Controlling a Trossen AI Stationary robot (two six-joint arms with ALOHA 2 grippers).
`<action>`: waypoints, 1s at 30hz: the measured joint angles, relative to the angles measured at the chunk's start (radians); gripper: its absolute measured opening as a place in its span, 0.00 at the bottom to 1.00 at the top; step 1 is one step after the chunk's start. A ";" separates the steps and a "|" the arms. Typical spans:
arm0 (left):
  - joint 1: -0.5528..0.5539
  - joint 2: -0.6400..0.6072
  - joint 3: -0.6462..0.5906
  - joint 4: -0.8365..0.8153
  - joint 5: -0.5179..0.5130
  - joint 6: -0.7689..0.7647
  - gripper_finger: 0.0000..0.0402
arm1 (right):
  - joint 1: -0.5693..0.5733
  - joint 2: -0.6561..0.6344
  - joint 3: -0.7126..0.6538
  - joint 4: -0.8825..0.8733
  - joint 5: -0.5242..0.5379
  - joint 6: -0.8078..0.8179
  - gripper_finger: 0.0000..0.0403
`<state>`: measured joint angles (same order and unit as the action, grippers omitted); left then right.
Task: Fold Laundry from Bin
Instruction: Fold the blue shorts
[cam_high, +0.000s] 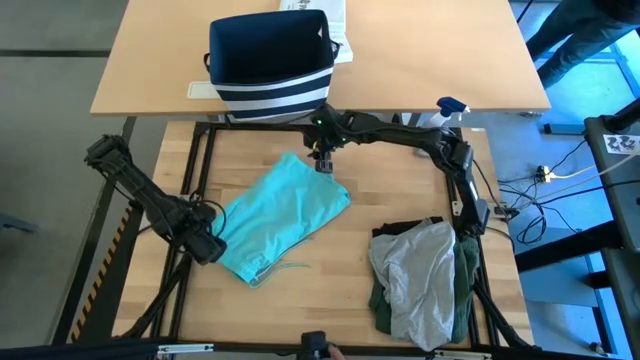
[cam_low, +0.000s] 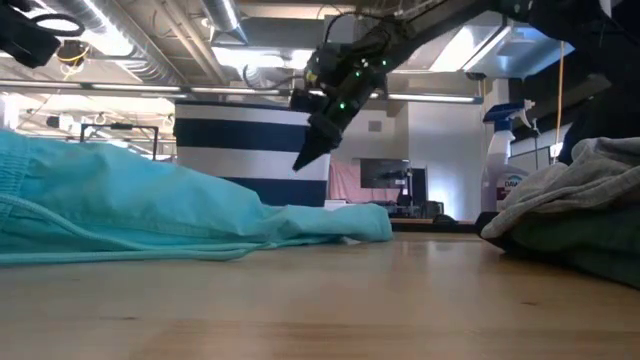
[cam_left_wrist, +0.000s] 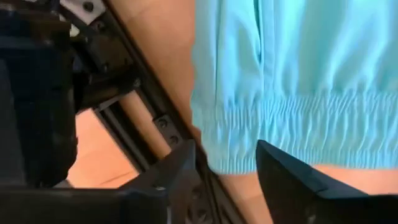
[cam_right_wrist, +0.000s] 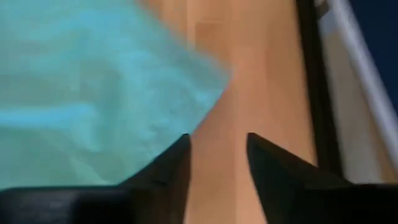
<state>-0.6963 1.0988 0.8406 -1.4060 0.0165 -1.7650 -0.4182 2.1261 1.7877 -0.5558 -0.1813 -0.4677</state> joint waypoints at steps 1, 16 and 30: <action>0.001 -0.001 0.000 0.000 0.011 0.007 0.42 | 0.000 -0.002 0.013 -0.006 0.017 -0.001 0.40; -0.048 0.028 0.237 -0.158 -0.133 0.504 0.48 | 0.030 -0.004 0.368 -0.341 0.065 -0.012 0.57; -0.215 0.416 0.245 0.078 -0.422 1.056 0.47 | 0.128 -0.008 0.369 -0.585 0.063 0.157 0.53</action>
<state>-0.9110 1.5145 1.0851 -1.3275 -0.4053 -0.7088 -0.2906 2.1181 2.1563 -1.1412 -0.1181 -0.3109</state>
